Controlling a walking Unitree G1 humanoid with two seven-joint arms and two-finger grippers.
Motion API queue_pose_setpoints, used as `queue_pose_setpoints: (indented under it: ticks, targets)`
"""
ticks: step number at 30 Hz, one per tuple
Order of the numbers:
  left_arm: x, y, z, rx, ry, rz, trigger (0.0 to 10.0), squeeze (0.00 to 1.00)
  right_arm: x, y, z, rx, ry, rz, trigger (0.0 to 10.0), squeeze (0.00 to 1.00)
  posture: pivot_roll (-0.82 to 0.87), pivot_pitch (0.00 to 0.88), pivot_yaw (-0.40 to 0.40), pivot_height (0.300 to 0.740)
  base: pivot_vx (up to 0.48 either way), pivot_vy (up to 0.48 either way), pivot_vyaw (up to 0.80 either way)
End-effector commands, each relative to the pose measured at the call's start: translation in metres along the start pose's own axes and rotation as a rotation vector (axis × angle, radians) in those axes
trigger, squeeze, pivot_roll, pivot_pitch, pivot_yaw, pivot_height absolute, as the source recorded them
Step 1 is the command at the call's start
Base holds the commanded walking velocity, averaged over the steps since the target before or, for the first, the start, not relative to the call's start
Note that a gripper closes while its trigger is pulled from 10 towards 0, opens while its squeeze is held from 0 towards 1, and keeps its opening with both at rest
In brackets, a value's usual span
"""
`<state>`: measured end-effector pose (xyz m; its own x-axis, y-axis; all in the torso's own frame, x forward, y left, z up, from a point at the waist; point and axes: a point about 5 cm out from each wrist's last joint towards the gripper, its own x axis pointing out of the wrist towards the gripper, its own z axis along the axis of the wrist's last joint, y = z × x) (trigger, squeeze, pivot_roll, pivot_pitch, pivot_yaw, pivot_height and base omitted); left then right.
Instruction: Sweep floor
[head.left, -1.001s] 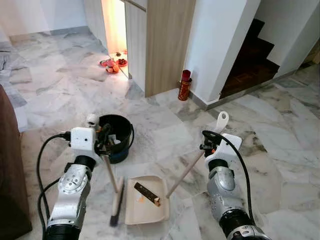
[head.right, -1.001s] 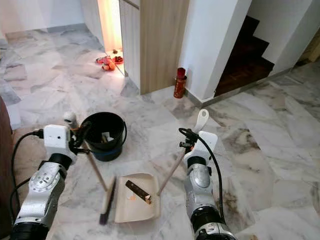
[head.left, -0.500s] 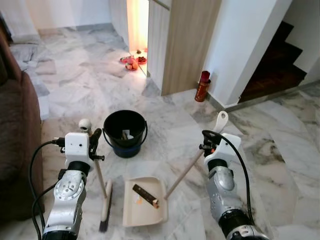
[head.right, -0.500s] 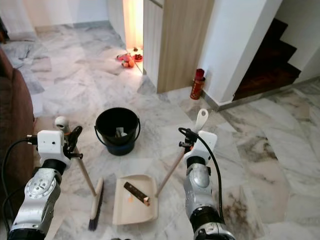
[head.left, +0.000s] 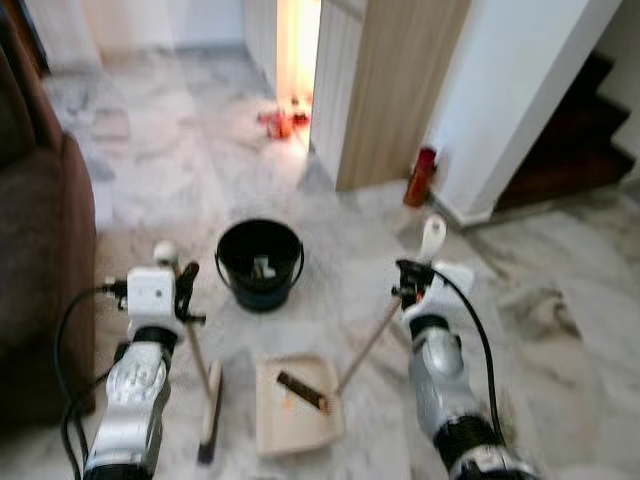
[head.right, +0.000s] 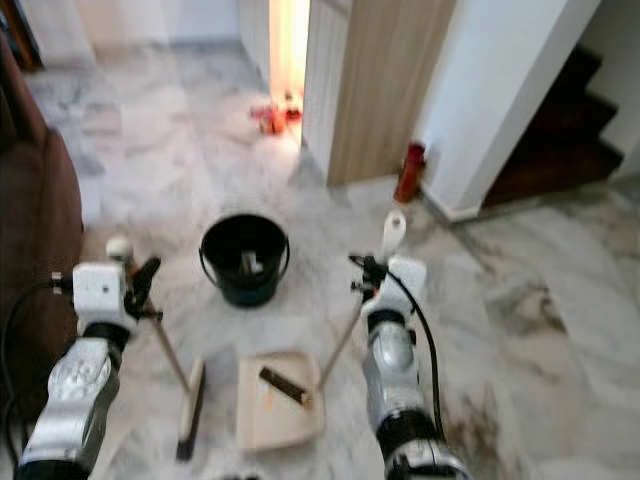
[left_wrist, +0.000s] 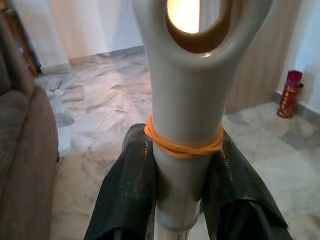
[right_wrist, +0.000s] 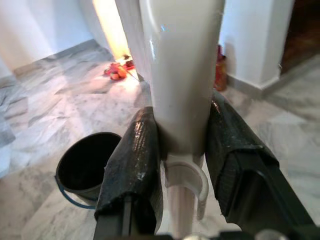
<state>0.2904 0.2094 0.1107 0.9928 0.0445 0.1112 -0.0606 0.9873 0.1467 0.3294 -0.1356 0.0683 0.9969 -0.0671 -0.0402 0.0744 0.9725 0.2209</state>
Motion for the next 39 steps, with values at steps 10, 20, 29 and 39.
queue_pose_setpoints:
  ticks: [10, 20, 29, 39]
  targets:
    - [0.0027, -0.0046, 0.0061, -0.002, -0.040, -0.014, 10.0, 0.00, 0.0031, -0.0018, 0.0065, -0.008, -0.023, 0.004, 10.0, 0.00, 0.12, 0.037, -0.056, 0.740, 0.294, 0.000, 0.27]
    - [0.0037, -0.0057, 0.0063, -0.005, -0.042, -0.017, 10.0, 0.00, 0.0036, -0.0006, 0.0063, 0.001, -0.020, 0.011, 10.0, 0.00, 0.12, 0.030, -0.056, 0.740, 0.292, 0.000, 0.21]
    - [0.0044, -0.0067, 0.0064, -0.007, -0.047, -0.018, 10.0, 0.00, 0.0043, 0.0010, 0.0073, -0.004, -0.024, 0.023, 10.0, 0.00, 0.12, 0.021, -0.056, 0.740, 0.180, 0.000, 0.35]
    - [0.0044, -0.0070, 0.0068, -0.007, -0.048, -0.017, 10.0, 0.00, 0.0047, -0.0006, 0.0080, 0.006, -0.025, 0.015, 10.0, 0.00, 0.12, 0.028, -0.058, 0.740, 0.194, 0.000, 0.00]
